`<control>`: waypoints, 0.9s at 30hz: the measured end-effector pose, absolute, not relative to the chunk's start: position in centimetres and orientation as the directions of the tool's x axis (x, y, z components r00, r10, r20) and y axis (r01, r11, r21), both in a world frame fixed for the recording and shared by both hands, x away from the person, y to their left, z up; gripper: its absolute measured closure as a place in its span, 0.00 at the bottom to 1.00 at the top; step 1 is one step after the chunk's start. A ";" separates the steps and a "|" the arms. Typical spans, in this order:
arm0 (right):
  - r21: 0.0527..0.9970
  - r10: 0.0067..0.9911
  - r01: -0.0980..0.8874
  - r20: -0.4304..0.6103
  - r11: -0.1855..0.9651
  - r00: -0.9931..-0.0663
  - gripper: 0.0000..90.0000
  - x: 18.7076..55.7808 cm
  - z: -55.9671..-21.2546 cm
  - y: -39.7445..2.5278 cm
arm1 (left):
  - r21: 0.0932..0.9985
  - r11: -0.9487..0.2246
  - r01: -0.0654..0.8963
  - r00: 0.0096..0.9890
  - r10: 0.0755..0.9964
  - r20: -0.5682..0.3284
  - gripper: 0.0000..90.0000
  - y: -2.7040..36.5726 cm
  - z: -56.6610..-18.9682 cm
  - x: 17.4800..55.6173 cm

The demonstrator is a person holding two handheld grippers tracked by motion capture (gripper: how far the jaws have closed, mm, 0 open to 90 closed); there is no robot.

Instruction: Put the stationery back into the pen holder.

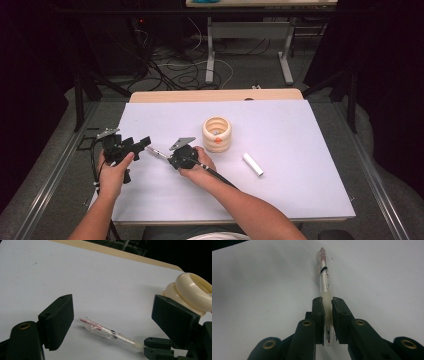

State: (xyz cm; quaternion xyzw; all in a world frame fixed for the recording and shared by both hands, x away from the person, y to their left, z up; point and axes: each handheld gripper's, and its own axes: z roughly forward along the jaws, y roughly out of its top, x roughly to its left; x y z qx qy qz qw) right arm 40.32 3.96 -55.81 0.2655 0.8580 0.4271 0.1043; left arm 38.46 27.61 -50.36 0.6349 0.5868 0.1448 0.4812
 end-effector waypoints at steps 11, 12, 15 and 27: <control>0.804 0.531 0.341 0.038 0.487 -0.846 0.90 39.5 -54.6 1.9 | 0.785 0.143 0.602 0.283 0.882 -0.378 0.20 27.3 -50.1 38.3; 0.806 0.534 0.343 0.041 0.481 -0.844 0.90 39.4 -54.6 1.6 | 0.783 0.142 0.606 0.285 0.880 -0.381 0.20 27.3 -50.0 38.3; 0.813 0.532 0.339 0.043 0.473 -0.846 0.90 39.2 -54.3 0.9 | 0.782 0.142 0.607 0.290 0.876 -0.385 0.20 27.2 -50.0 38.3; 0.821 0.536 0.326 0.030 0.468 -0.844 0.90 38.1 -53.6 -2.2 | 0.786 0.130 0.604 0.307 0.873 -0.380 0.20 26.4 -49.8 38.2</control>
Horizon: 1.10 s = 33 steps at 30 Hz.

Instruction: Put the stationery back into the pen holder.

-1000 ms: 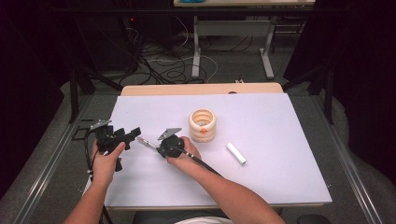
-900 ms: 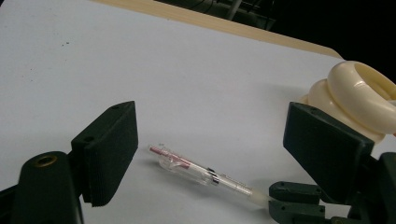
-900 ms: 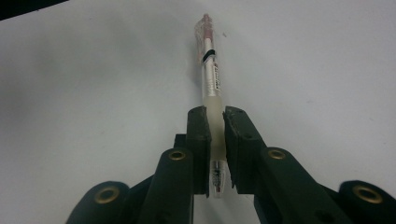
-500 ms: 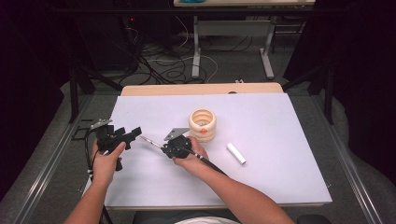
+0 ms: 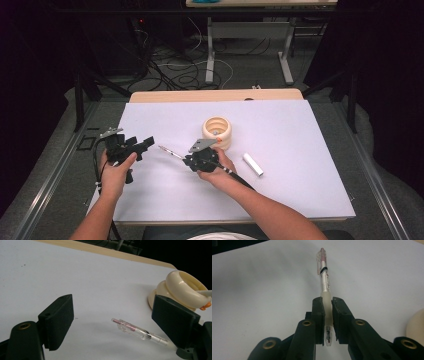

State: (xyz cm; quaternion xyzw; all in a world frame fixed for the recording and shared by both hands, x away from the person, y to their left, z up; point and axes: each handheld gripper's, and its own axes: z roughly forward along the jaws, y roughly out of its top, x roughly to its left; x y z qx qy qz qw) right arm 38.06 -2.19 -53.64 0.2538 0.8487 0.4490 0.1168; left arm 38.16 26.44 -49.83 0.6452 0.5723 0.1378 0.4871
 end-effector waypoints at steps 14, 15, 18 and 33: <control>0.825 0.528 0.326 0.040 0.461 -0.848 0.90 36.7 -53.0 -5.1 | 0.787 0.074 0.613 0.370 0.853 -0.368 0.20 25.3 -49.5 37.9; 0.832 0.525 0.316 0.035 0.456 -0.850 0.90 36.6 -52.9 -5.3 | 0.796 0.077 0.600 0.374 0.853 -0.364 0.20 25.1 -49.6 38.0; 0.833 0.517 0.303 0.024 0.463 -0.856 0.90 36.3 -52.6 -6.1 | 0.793 0.047 0.607 0.389 0.852 -0.349 0.20 24.8 -49.6 37.9; 0.828 0.498 0.303 0.033 0.473 -0.867 0.90 35.3 -52.0 -9.9 | 0.803 -0.023 0.596 0.455 0.834 -0.313 0.18 23.4 -49.2 37.6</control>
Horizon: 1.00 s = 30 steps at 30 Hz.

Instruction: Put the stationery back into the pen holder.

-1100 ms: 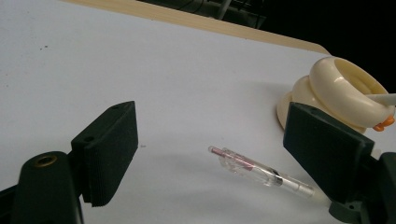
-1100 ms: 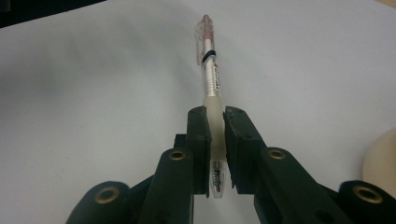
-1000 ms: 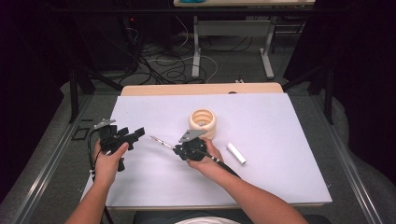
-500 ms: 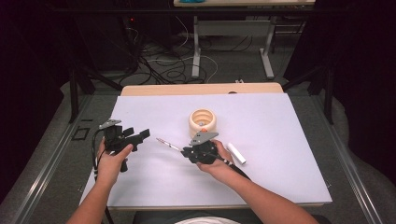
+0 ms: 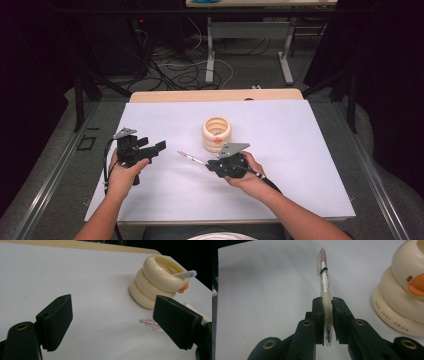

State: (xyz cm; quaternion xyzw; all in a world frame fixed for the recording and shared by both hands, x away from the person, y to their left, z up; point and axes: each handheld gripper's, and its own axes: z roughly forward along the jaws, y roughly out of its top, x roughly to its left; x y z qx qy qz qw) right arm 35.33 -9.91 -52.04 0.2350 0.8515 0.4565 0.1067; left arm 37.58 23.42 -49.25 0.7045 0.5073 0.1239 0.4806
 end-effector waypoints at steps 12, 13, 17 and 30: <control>0.816 0.460 0.289 0.032 0.500 -0.887 0.90 35.1 -52.0 -11.5 | 0.822 -0.112 0.559 0.529 0.811 -0.249 0.20 21.7 -49.3 37.2; 0.822 0.466 0.291 0.036 0.489 -0.884 0.90 35.1 -52.1 -11.5 | 0.822 -0.122 0.557 0.538 0.807 -0.245 0.20 21.5 -49.3 37.1; 0.825 0.459 0.284 0.034 0.489 -0.888 0.90 35.1 -52.2 -11.6 | 0.819 -0.173 0.547 0.572 0.792 -0.215 0.22 20.6 -49.3 36.8; 0.817 0.447 0.253 -0.006 0.518 -0.895 0.90 34.8 -52.6 -11.6 | 0.826 -0.333 0.454 0.698 0.709 -0.099 0.25 18.2 -49.5 36.0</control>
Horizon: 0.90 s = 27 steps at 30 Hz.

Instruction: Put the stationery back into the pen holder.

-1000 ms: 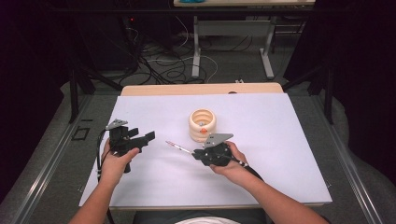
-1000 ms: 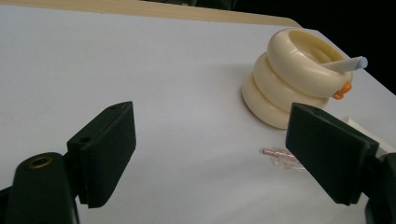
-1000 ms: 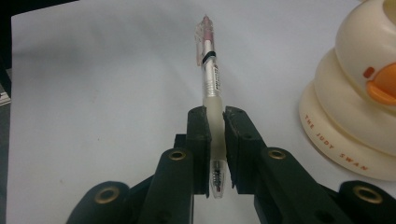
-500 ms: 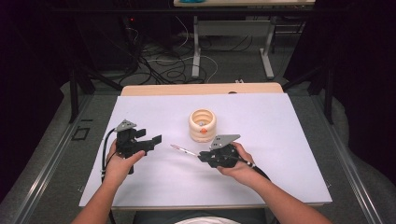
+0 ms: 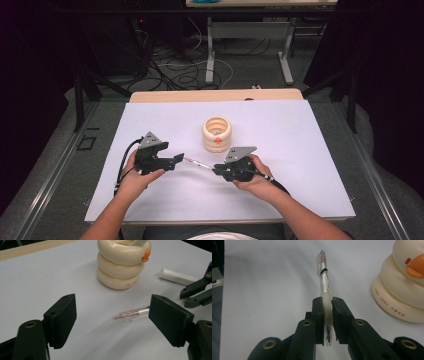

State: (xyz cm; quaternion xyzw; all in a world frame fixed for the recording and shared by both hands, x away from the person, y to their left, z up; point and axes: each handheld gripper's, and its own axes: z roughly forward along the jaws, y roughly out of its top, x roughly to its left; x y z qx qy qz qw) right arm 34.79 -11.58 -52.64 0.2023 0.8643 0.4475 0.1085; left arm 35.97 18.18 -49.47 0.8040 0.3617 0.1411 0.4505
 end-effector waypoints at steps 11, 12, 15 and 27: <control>0.786 0.401 0.105 -0.191 0.609 -0.896 0.90 33.7 -52.5 -10.8 | 0.817 -0.363 0.448 0.724 0.684 -0.094 0.26 17.5 -49.7 35.7; 0.780 0.394 0.083 -0.218 0.620 -0.893 0.90 33.6 -52.4 -10.7 | 0.817 -0.362 0.449 0.724 0.684 -0.095 0.26 17.5 -49.7 35.8; 0.753 0.367 0.011 -0.307 0.658 -0.878 0.90 33.1 -52.4 -10.4 | 0.818 -0.355 0.452 0.721 0.685 -0.101 0.26 17.6 -49.7 35.8; 0.586 0.204 -0.250 -0.599 0.771 -0.774 0.90 31.9 -52.2 -9.5 | 0.817 -0.358 0.451 0.720 0.688 -0.096 0.26 17.8 -49.4 35.9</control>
